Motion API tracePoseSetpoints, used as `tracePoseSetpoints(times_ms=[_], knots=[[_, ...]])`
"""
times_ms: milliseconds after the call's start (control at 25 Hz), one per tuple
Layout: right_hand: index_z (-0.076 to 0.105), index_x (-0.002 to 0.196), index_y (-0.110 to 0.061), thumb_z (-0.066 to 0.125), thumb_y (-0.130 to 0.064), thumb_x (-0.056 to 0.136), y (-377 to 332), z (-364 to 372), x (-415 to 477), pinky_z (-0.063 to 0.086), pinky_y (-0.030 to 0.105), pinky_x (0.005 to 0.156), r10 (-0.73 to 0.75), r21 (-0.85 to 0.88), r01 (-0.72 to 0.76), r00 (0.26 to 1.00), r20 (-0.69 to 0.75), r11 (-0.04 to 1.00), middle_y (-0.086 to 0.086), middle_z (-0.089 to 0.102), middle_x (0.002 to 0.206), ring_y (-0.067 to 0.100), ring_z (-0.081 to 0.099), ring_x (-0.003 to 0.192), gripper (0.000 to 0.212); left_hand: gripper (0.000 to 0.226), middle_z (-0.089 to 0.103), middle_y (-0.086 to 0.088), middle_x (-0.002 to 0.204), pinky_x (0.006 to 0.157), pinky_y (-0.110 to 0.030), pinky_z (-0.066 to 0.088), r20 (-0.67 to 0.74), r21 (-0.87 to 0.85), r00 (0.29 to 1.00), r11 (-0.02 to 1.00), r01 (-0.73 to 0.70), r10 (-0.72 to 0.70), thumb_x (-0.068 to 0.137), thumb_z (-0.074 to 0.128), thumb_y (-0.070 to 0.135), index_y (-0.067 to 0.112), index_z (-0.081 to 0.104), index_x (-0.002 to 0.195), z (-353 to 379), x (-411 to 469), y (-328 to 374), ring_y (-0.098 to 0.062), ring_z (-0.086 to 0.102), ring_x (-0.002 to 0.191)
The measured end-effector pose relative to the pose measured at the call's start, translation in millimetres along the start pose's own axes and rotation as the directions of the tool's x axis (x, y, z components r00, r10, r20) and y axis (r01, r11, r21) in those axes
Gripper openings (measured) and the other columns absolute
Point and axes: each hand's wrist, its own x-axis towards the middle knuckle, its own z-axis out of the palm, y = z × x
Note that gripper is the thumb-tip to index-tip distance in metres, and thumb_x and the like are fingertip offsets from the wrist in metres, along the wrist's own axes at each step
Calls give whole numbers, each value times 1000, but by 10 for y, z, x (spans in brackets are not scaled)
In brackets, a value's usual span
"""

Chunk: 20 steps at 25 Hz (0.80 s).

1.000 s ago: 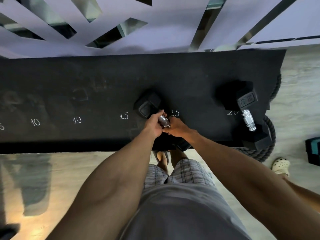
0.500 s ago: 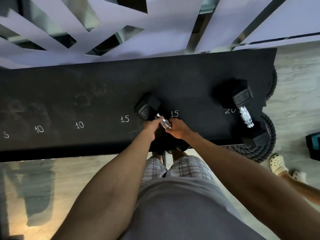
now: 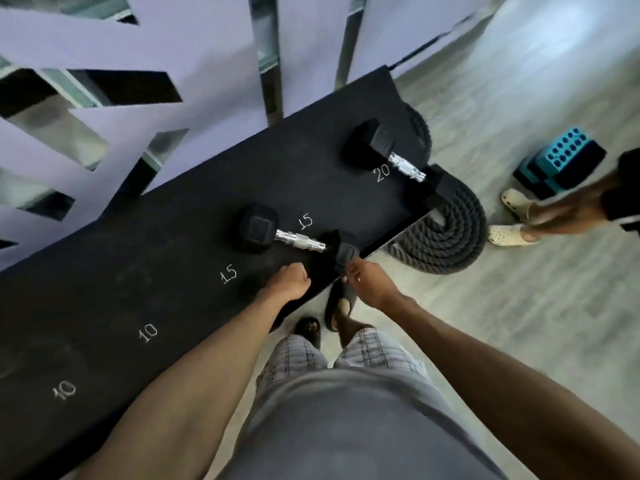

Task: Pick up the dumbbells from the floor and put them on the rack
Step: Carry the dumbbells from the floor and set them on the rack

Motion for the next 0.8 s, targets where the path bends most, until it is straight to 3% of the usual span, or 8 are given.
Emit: tracePoseSetpoints(times_ms=[120, 320, 560, 800], knots=[[64, 104, -6, 51, -16, 93, 451, 196, -612, 50, 35, 77, 186, -7, -187, 979, 80, 982, 18, 71, 102, 36, 65, 96, 19, 16, 72, -4, 103, 92, -39, 54, 106, 93, 988, 988, -121, 111, 85, 50, 30, 26, 65, 90, 245, -176, 150, -27, 68, 97], [62, 104, -4, 47, -18, 95, 1048, 689, -1640, 47, 35, 76, 418, 158, -419, 907, 41, 894, 20, 70, 104, 38, 64, 98, 22, 23, 68, -7, 119, 94, -31, 48, 258, 336, 930, 878, -340, 261, 90, 52, 26, 17, 67, 105, 820, -473, 541, -26, 62, 113], [61, 114, 0, 46, -18, 98, 1398, 1584, -3044, 51, 37, 85, 656, 458, -586, 755, 10, 668, 18, 70, 109, 33, 65, 102, 28, 26, 64, -7, 124, 92, -29, 45, 469, 554, 822, 616, -559, 324, 94, 51, 21, 12, 62, 115, 1777, -1063, 917, -24, 59, 115], [64, 104, 5, 46, -14, 92, 1572, 2646, -4471, 54, 43, 84, 799, 703, -583, 600, 35, 407, 20, 71, 103, 35, 67, 96, 29, 26, 66, -8, 120, 92, -29, 48, 635, 654, 723, 307, -691, 273, 93, 52, 23, 12, 63, 114, 2965, -1917, 893, -24, 61, 110]])
